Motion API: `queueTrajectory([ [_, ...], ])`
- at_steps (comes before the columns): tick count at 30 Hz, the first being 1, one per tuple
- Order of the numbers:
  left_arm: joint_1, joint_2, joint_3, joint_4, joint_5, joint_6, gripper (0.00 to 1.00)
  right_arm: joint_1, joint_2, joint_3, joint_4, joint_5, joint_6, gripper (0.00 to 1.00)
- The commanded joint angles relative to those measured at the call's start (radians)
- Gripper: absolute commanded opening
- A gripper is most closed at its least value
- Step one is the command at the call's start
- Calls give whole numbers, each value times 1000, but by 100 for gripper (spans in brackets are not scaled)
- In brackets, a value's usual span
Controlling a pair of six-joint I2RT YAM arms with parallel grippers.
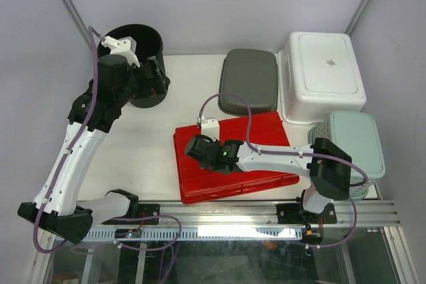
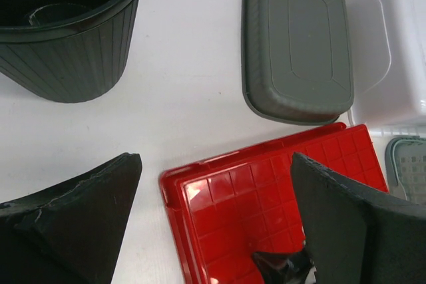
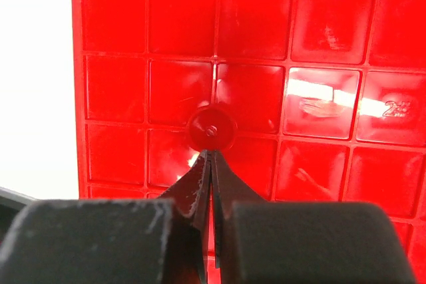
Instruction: Turn the large container upside down
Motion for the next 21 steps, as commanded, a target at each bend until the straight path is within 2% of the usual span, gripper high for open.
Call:
queueTrajectory([
  [1, 9, 9, 62, 13, -7, -25, 99, -90, 47, 37, 99, -20, 116, 0],
  [6, 9, 50, 100, -4, 1, -32, 99, -97, 24, 107, 124, -29, 117, 0],
  [9, 9, 105, 171, -23, -22, -25, 99, -98, -28, 110, 120, -22, 96, 7],
  [11, 10, 162, 247, -51, -43, -16, 99, -99, -90, 78, 116, -1, 84, 17],
  [14, 9, 260, 385, -105, -91, 5, 99, -99, -204, -1, 96, 46, 69, 40],
  [17, 9, 392, 553, -162, -191, 45, 99, -100, -344, -92, 42, 117, 72, 56],
  [21, 11, 582, 752, -216, -326, 99, 99, -101, -505, -168, -32, 180, 95, 67],
])
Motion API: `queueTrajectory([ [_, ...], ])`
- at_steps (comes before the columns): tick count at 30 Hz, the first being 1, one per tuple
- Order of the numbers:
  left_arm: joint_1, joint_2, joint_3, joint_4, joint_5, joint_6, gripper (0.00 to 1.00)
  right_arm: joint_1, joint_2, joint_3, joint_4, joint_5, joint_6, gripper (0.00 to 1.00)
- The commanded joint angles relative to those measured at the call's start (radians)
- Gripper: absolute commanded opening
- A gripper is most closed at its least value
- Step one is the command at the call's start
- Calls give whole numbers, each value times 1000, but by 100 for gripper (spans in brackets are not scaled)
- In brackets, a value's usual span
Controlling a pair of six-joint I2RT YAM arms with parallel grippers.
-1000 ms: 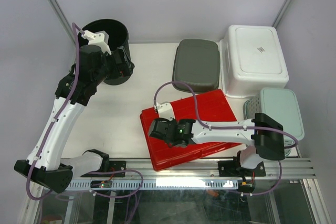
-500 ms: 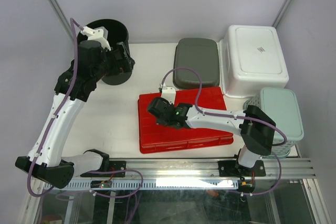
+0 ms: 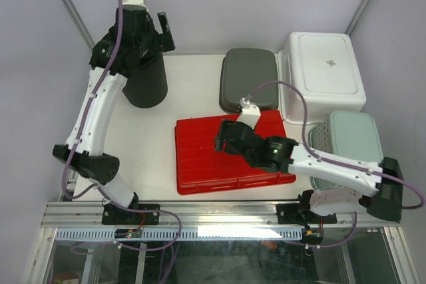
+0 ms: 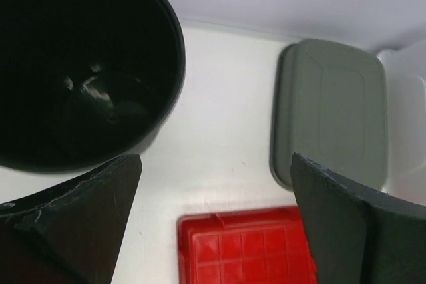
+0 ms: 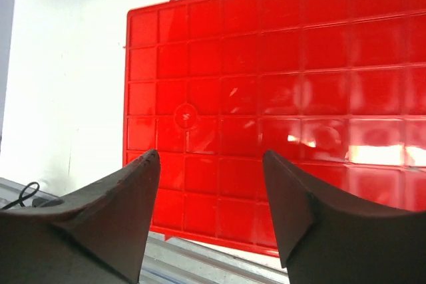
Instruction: Turn the large container upside down
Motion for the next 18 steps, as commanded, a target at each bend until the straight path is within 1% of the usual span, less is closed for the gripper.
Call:
queueTrajectory([
  [1, 11, 172, 193, -68, -215, 90, 99, 0, -172, -68, -69, 138, 33, 69],
  [2, 13, 227, 219, -70, -251, 100, 99, 0, -207, -83, -73, 145, 34, 71],
  [4, 21, 299, 266, -71, -277, 123, 99, -2, -259, -104, -74, 158, 34, 75],
  [7, 32, 383, 319, -72, -248, 141, 99, -3, -299, -120, -73, 180, 27, 78],
  [9, 40, 420, 328, -72, -219, 138, 99, -6, -294, -109, -72, 189, 1, 79],
  [14, 44, 473, 322, -67, -180, 123, 97, -11, -227, -47, -77, 188, -66, 81],
  [18, 47, 503, 317, -65, -169, 129, 86, -14, -183, -28, -63, 163, -72, 82],
])
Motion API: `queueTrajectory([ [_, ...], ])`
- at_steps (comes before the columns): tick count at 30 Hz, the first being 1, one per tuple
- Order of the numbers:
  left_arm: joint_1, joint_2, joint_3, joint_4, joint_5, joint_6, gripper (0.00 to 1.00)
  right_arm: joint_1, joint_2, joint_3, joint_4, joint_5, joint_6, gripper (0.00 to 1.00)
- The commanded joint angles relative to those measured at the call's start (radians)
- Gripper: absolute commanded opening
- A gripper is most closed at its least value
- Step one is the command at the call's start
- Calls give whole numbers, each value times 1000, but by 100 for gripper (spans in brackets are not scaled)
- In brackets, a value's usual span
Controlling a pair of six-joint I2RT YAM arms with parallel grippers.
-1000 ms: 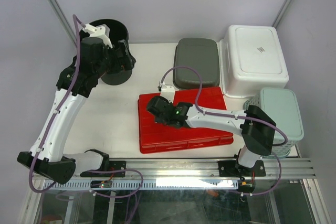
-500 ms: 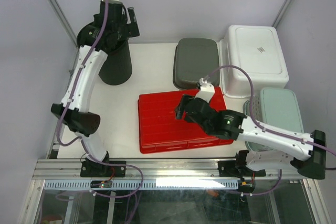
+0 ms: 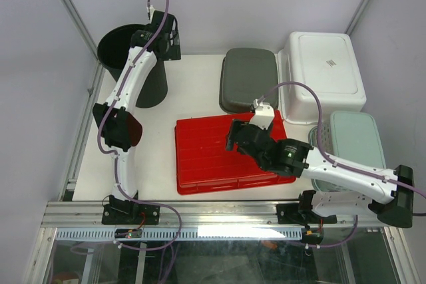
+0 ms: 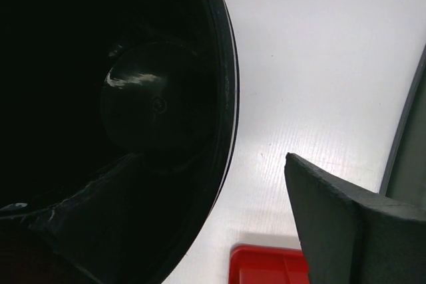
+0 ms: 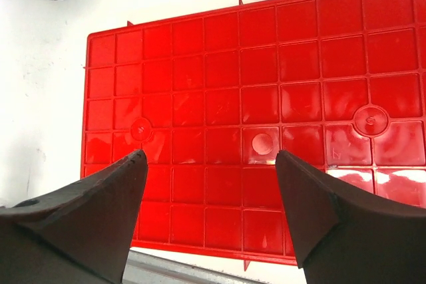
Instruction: Turn the large container upside down
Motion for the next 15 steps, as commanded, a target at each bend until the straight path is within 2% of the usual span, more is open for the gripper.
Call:
queueTrajectory([
  [1, 4, -5, 49, 33, 13, 28, 82, -5, 29, 59, 33, 19, -18, 82],
  [7, 5, -6, 44, 37, 35, 19, 56, -5, 32, 41, 38, 9, 11, 81],
  [9, 5, -23, 43, 41, 51, 18, 52, -5, 26, 39, 38, 13, 12, 81],
  [10, 4, -34, 44, 43, 61, 18, 53, -6, 25, 40, 37, 14, 11, 81],
  [12, 5, -50, 46, 45, 78, 19, 68, -7, 24, 43, 36, 15, 2, 81],
  [13, 5, -59, 44, 44, 84, 19, 72, -9, 25, 45, 36, 15, -1, 81],
  [15, 5, -72, 42, 44, 91, 12, 73, -9, 27, 51, 33, 13, -4, 81],
])
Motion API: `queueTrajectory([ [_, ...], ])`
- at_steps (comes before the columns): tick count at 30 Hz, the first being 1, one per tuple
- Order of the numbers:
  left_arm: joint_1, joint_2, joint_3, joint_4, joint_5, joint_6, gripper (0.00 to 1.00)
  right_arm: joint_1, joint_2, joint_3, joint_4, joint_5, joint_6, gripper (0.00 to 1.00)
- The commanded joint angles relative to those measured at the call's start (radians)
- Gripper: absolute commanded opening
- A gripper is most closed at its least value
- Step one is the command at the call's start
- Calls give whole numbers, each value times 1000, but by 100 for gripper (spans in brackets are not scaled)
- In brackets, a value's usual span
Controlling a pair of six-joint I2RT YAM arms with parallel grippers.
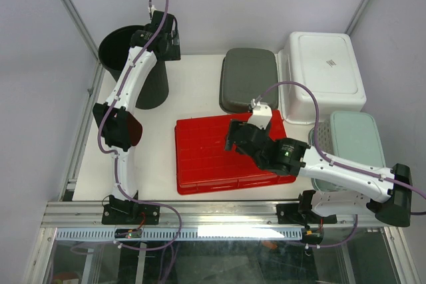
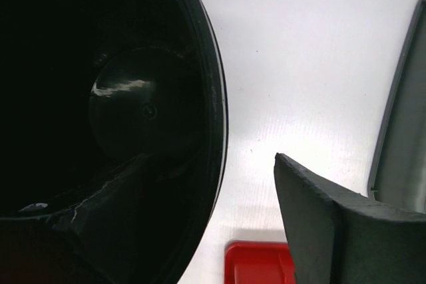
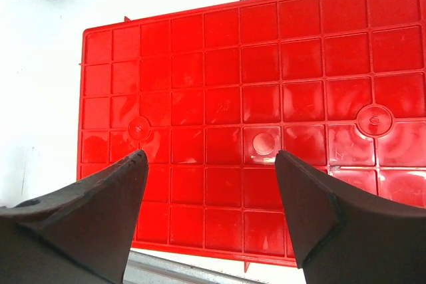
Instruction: Turn the large container upside down
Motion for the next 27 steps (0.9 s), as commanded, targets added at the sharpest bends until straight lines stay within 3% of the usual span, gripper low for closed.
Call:
queueTrajectory([
  [1, 0, -81, 39, 38, 43, -4, 71, -4, -15, 39, 29, 27, 5, 81],
  [6, 1, -90, 41, 37, 65, -18, 50, -4, -18, 30, 28, 16, 14, 81],
  [12, 1, -124, 68, 42, 98, -24, 4, -4, -19, 28, 23, 9, 12, 80],
  [13, 1, -129, 71, 42, 104, -25, 0, -4, -18, 28, 24, 9, 11, 80],
  [22, 6, -264, 86, 139, 180, -110, 0, -5, -11, 27, 36, -6, 6, 80],
  [27, 85, -426, -136, 350, 355, -236, 0, -5, -8, 26, 40, -17, -1, 79],
])
